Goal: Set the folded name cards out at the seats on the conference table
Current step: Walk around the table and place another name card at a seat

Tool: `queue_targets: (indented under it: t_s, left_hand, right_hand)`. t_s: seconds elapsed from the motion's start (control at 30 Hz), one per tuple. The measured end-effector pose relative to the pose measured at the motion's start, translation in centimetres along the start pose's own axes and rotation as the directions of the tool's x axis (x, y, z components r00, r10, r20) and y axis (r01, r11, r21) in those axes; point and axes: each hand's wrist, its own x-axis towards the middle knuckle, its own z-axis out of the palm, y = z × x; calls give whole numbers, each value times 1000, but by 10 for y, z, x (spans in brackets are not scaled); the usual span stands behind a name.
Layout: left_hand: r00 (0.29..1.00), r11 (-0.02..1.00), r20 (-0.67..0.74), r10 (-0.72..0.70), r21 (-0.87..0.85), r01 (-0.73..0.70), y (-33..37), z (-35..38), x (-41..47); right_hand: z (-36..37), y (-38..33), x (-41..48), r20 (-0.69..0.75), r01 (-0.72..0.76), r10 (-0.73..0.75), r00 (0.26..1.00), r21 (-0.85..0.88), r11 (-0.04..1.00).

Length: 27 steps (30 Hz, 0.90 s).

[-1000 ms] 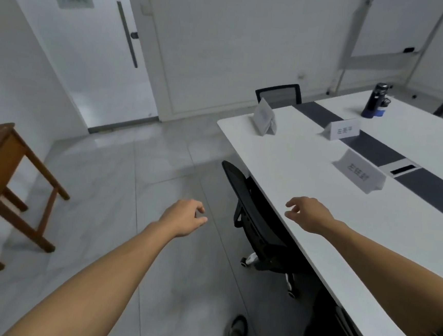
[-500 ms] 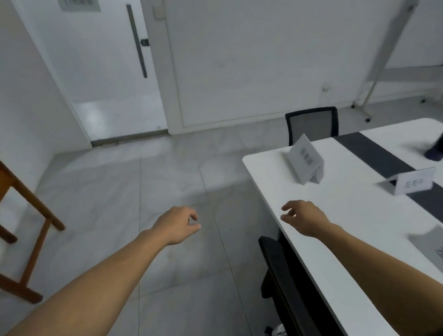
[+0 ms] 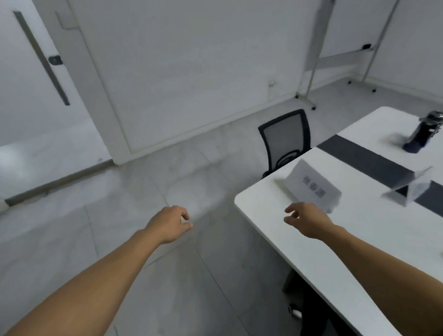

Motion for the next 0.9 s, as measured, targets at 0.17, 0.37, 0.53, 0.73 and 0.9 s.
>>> queue_targets:
  t_s: [0.17,0.37,0.53,0.73,0.9]
  left_hand:
    - [985,992,111,128,-24,-126,30,-2,104]
    - [943,966,230,242,32,-256,80,10,223]
    - [903,926,274,330,92,-366,120,0,315]
    - [848,893,373,377,97,-440,157,14,396]
    - [733,821,497,465,68,-567,203,45,453]
  right_hand:
    - [-25,20,52,-107,-140,140,984,12,990]
    - [-55,65,134,-279,-286,285,917,40,957]
    - [-73,88,185,-435,-345,343,833,76,935]
    - [-78,104,213,-230,-463,466,854,70,884]
    - [-72,120,224,-107,-575,591,800,147,805]
